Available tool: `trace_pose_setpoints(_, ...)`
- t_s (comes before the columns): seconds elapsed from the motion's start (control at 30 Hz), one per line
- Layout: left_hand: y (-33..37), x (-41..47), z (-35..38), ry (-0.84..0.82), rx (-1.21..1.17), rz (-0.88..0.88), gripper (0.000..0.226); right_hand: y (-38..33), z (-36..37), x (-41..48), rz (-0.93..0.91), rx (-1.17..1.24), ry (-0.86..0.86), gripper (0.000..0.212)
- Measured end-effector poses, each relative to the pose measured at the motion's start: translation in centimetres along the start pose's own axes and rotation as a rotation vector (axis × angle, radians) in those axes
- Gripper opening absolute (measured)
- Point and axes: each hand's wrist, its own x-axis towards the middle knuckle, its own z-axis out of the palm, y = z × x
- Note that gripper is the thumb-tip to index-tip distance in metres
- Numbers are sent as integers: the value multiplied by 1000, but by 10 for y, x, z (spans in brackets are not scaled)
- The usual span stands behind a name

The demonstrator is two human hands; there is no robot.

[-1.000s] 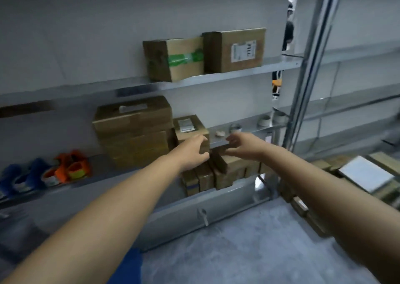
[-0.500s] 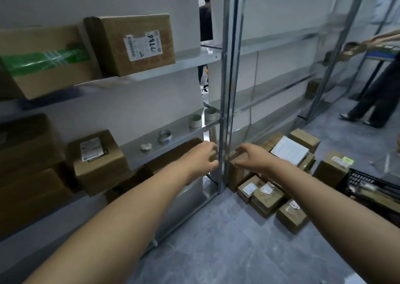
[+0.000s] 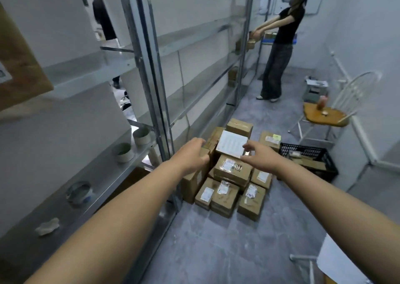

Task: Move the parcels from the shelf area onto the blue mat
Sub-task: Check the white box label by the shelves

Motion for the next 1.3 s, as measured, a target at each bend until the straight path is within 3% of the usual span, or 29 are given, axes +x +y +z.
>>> trace_pose_setpoints(0.23, 37, 134, 64, -151, 6, 34, 60, 92, -58, 72, 169, 26, 79, 53)
trace_pose_setpoints(0.47, 68, 264, 112, -183, 10, -39, 60, 167, -112, 182, 160, 101, 54, 63)
trace_pose_setpoints(0.7, 77, 367, 150, -176, -14, -132, 60, 218, -136, 287, 135, 113, -8, 54)
trace_pose_setpoints(1.03, 9, 521, 206, -205, -133, -278, 58, 247, -115, 477, 127, 43, -168, 54)
trace_pose_setpoints(1.3, -72, 643, 260, -293, -203, -358, 57, 295, -72, 612, 227, 51, -235, 56)
